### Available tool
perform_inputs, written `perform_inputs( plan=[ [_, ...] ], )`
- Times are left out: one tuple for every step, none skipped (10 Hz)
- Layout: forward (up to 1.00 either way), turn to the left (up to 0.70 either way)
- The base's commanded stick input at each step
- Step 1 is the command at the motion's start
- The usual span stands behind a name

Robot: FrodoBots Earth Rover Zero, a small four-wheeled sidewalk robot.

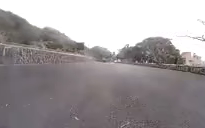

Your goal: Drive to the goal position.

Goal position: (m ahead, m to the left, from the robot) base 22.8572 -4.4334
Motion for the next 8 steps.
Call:
perform_inputs(
  plan=[
    [0.7, 0.0],
    [0.7, 0.0],
    [0.7, 0.0],
    [0.7, 0.0],
    [0.7, 0.0],
    [0.7, 0.0],
    [0.7, 0.0],
    [0.7, 0.0]
  ],
)
